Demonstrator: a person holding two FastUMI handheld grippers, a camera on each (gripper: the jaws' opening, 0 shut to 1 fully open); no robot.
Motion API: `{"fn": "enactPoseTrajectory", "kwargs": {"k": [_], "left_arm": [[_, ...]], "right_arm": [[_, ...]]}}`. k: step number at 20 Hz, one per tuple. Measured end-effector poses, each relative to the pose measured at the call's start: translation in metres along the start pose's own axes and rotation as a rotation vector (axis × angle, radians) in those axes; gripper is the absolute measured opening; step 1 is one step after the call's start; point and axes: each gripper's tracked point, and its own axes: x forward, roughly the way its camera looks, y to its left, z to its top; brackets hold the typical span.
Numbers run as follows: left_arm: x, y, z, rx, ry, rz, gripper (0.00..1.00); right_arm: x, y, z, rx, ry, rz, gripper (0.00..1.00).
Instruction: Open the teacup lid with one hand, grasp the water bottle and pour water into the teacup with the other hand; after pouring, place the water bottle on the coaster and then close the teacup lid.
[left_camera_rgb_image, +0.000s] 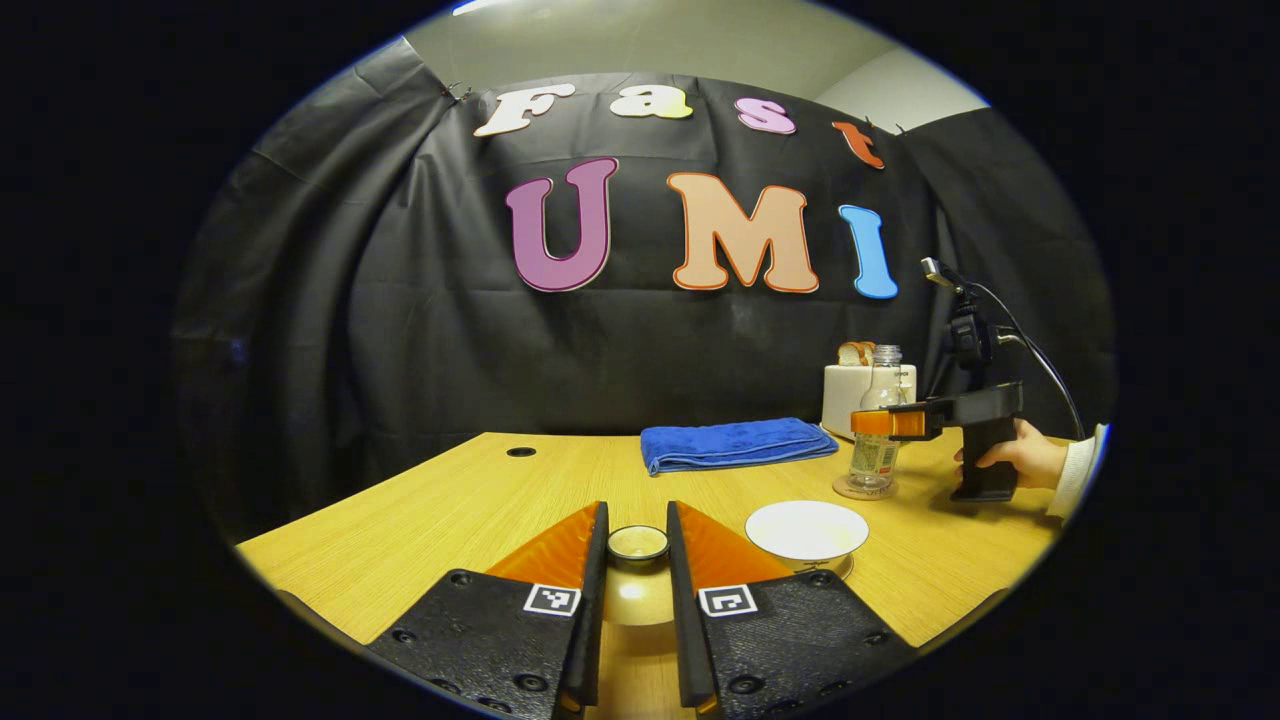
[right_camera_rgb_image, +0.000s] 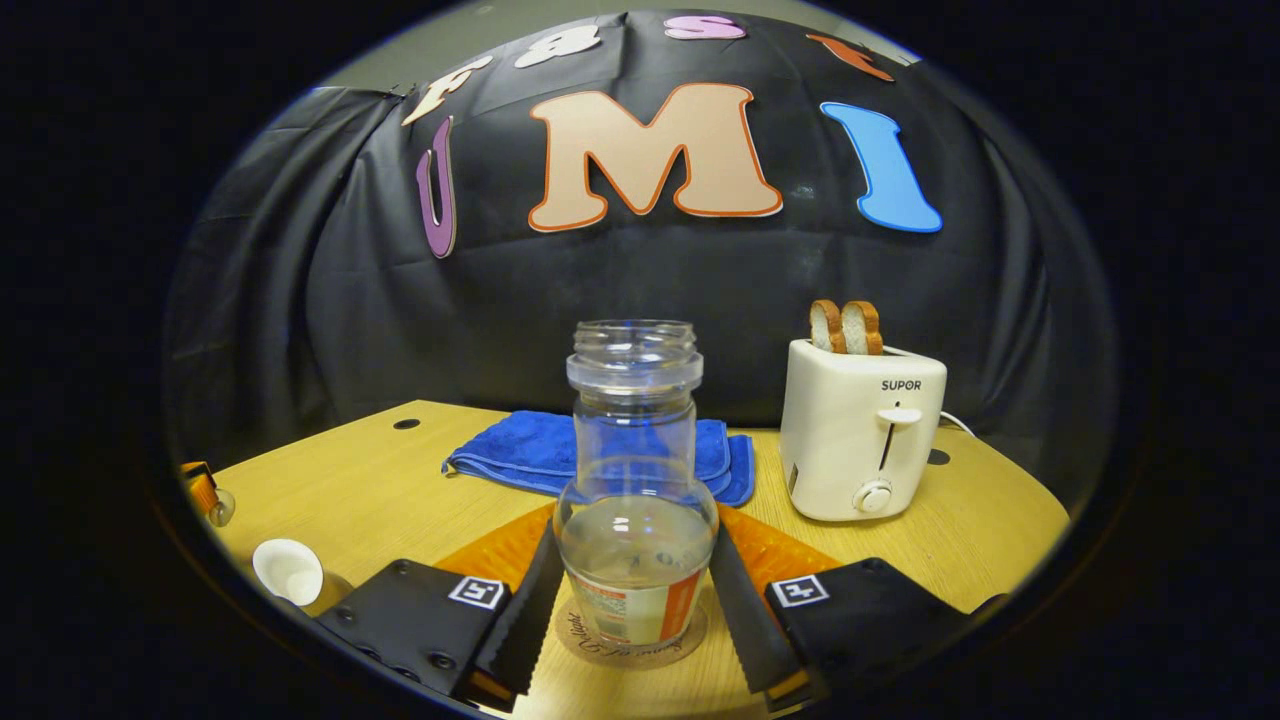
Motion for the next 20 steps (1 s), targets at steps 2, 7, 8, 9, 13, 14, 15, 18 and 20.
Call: {"fn": "enactPoseTrajectory", "kwargs": {"k": [2,7,8,9,13,14,15,18,20], "left_arm": [[0.0,0.0,0.0,0.0,0.0,0.0,0.28],[0.0,0.0,0.0,0.0,0.001,0.0,0.28],[0.0,0.0,-0.001,0.0,0.001,0.0,0.28],[0.0,0.0,0.0,0.0,0.002,0.0,0.28],[0.0,0.0,0.0,-0.001,0.002,0.0,0.28],[0.0,0.0,-0.001,0.0,0.002,0.0,0.28],[0.0,0.0,0.0,0.0,0.002,0.0,0.28],[0.0,0.0,-0.001,0.0,0.003,0.003,0.28],[0.001,-0.001,-0.001,0.0,0.003,0.003,0.28]], "right_arm": [[-0.001,0.001,-0.001,0.003,0.007,0.003,0.82],[-0.01,0.003,0.002,-0.01,-0.017,0.002,0.89],[-0.013,0.004,0.002,0.0,-0.015,0.008,0.87],[-0.017,0.004,0.0,0.003,-0.016,0.012,0.9],[-0.033,-0.009,-0.011,-0.023,-0.012,0.001,0.9],[-0.037,-0.011,-0.013,-0.012,-0.011,0.005,0.91],[-0.041,-0.012,-0.015,-0.004,-0.013,0.009,0.94],[-0.055,-0.014,-0.017,-0.003,-0.029,0.02,0.91],[-0.062,-0.016,-0.023,-0.015,-0.045,0.019,0.88]]}}
